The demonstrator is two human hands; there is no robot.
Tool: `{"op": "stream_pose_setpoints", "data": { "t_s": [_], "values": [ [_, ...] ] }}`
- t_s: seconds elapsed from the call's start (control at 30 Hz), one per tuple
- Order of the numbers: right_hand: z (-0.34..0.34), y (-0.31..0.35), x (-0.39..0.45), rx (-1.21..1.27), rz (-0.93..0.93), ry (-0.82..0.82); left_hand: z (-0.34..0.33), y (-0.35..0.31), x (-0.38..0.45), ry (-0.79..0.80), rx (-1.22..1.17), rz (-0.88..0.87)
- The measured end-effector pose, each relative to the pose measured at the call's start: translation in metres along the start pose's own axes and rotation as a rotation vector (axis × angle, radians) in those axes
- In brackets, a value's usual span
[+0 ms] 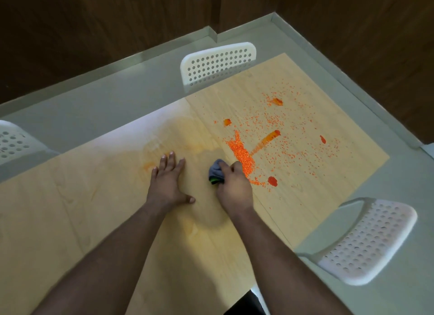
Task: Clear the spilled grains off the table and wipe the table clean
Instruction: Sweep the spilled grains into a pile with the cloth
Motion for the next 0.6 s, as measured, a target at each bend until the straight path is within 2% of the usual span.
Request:
{"op": "stream_pose_setpoints", "data": {
  "t_s": [0.2, 0.3, 0.4, 0.5, 0.6],
  "values": [
    [0.034, -0.045, 0.021, 0.006, -0.067, -0.075, 0.002, -0.019, -0.008, -0.016, -0.024, 0.061],
    [0.037, -0.045, 0.007, 0.003, -0.003, -0.102, -0.005, -0.039, -0.014, -0.019, -0.049, 0.013],
    [0.02, -0.035, -0.026, 0.018, 0.122, -0.026, -0.022, -0.057, -0.019, 0.003, -0.061, -0.07],
    [-0.002, -0.034, -0.055, -0.067, 0.211, 0.093, -0.035, -0.06, -0.019, 0.024, -0.021, -0.107],
    [-0.002, -0.051, -0.055, -0.074, 0.207, 0.071, -0.039, -0.057, -0.019, 0.009, 0.008, -0.081]
  ]
}}
Point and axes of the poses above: each hand's wrist, its own x-axis towards the middle knuckle, its own z-axis out of the back of the hand, y = z × x, the point moved 4 cm from there along x, towards the middle knuckle, and after that the axes turned 9 degrees about -z, right-handed, at the moved point
